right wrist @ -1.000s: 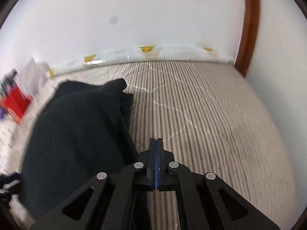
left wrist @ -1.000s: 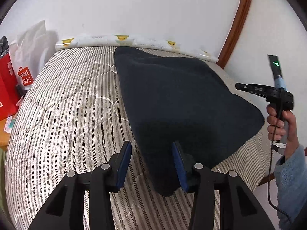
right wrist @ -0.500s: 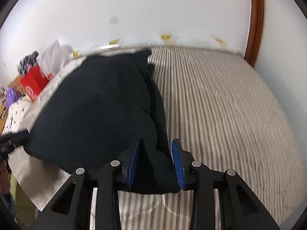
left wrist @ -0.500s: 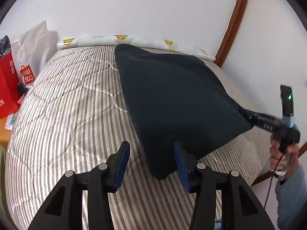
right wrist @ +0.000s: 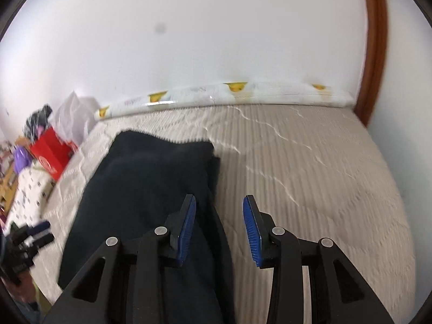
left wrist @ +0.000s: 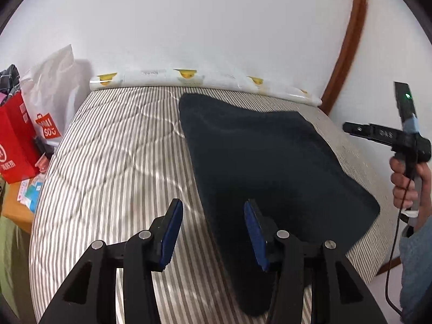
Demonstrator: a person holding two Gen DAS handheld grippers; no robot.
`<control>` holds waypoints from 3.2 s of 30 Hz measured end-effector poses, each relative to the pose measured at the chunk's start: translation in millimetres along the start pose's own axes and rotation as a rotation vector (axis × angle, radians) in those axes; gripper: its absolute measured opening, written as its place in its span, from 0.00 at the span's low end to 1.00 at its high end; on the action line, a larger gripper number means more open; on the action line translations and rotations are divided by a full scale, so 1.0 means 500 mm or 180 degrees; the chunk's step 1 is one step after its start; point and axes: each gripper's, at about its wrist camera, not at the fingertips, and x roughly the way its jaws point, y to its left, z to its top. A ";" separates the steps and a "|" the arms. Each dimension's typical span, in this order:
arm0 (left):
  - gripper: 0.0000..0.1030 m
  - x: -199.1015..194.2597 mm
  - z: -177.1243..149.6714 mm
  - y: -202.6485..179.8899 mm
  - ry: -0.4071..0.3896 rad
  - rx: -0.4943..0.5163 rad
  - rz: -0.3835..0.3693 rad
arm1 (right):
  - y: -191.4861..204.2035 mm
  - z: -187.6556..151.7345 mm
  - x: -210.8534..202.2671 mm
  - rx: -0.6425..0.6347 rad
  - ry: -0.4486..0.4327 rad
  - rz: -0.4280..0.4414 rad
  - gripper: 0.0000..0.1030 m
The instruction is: Fold small clothes
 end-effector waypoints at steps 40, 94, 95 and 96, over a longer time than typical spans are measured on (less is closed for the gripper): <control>0.44 0.063 -0.008 -0.001 0.0356 0.0015 -0.0178 | 0.012 -0.064 0.068 -0.0194 0.0372 0.0228 0.46; 0.46 -0.063 -0.192 -0.070 0.0462 0.0110 0.0064 | 0.037 -0.387 -0.139 0.0044 -0.0006 -0.0586 0.49; 0.46 -0.056 -0.192 -0.067 0.0456 0.0078 0.0049 | 0.037 -0.394 -0.125 0.0023 0.0053 -0.0572 0.50; 0.46 -0.049 -0.190 -0.066 0.0444 0.0054 0.0035 | 0.038 -0.396 -0.113 0.0007 0.0105 -0.0592 0.50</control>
